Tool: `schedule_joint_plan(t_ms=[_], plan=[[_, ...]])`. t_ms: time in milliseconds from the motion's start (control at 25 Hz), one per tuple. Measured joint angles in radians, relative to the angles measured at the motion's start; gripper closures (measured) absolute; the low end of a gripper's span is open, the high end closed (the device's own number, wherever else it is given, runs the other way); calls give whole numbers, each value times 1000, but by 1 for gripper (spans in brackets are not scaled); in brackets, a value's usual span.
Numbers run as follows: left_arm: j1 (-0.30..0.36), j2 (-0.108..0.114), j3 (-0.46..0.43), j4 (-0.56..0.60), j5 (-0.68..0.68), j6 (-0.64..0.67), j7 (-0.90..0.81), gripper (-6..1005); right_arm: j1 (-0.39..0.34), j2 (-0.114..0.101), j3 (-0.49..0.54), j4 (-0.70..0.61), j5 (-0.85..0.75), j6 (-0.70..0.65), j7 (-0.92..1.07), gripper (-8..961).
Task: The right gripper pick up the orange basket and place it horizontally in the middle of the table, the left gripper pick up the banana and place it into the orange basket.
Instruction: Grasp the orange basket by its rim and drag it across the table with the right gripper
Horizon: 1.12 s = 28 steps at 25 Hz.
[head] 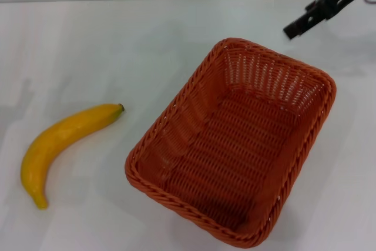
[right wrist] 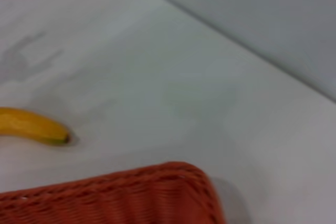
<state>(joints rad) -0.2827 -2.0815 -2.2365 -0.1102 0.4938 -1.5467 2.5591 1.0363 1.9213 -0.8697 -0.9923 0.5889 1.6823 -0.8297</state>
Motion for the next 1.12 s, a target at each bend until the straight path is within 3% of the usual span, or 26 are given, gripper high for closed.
schedule_joint_plan(t_ms=[520, 920, 1120], plan=[[17, 1, 2, 0, 9, -13, 0, 104, 121, 81, -68, 224, -233, -152, 23, 112], [22, -1, 3, 11, 20, -25, 0, 103, 161, 88, -147, 386, -235, -279, 9, 183], [22, -2, 3, 12, 22, -25, 0, 103, 171, 92, -192, 407, -230, -312, 9, 222]])
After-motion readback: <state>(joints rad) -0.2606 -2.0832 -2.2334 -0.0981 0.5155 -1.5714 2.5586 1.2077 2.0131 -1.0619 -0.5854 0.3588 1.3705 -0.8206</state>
